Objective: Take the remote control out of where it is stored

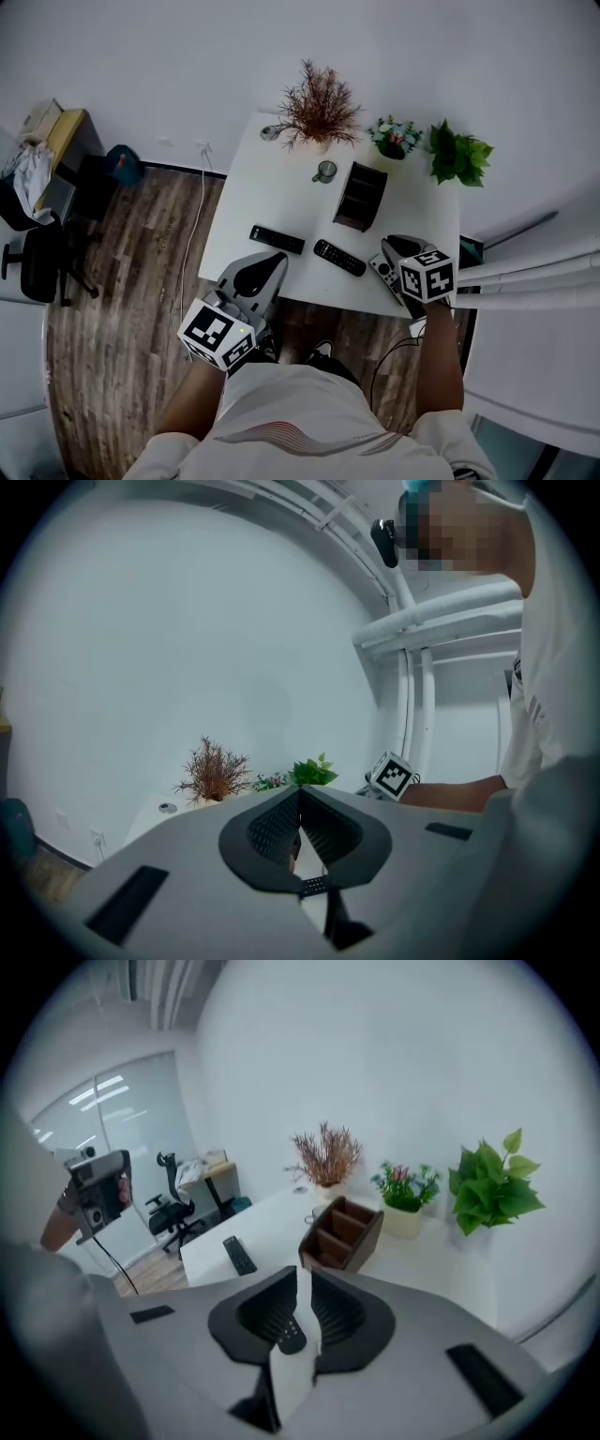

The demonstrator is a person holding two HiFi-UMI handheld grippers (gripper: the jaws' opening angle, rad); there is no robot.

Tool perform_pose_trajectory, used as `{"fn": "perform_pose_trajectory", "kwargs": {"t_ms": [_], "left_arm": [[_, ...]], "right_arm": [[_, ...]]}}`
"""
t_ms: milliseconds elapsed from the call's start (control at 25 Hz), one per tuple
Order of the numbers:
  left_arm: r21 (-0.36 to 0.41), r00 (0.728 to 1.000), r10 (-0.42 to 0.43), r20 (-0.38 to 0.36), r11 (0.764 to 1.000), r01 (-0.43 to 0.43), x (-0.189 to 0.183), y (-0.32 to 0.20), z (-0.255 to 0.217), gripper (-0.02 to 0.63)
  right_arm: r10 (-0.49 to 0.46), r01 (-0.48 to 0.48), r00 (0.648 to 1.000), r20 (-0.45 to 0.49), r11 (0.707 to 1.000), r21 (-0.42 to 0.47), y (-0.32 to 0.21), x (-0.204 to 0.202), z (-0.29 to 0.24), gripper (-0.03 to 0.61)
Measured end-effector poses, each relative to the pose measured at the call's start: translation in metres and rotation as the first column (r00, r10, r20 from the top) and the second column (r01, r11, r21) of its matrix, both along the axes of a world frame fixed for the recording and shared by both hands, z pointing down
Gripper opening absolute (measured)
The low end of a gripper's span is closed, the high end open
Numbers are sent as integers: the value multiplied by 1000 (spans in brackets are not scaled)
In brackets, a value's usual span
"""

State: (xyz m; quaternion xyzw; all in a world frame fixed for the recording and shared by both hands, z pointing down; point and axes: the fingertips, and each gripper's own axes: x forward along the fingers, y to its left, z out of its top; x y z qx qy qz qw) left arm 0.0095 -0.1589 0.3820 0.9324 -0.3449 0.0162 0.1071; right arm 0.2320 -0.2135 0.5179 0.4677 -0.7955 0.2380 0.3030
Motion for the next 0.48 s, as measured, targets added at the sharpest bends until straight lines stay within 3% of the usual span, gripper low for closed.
{"fn": "perform_pose_trajectory", "kwargs": {"t_ms": [120, 240, 480], "left_arm": [[14, 1000, 11, -2, 1000, -11, 5, 7, -5, 9], [30, 1000, 25, -3, 999, -24, 10, 14, -10, 9], [67, 1000, 29, -1, 997, -29, 18, 32, -24, 9]], "right_arm": [[19, -30, 998, 68, 986, 166, 8, -9, -45, 30], [15, -56, 991, 131, 947, 317, 23, -17, -86, 15], [12, -100, 984, 177, 862, 498, 62, -26, -139, 14]]}}
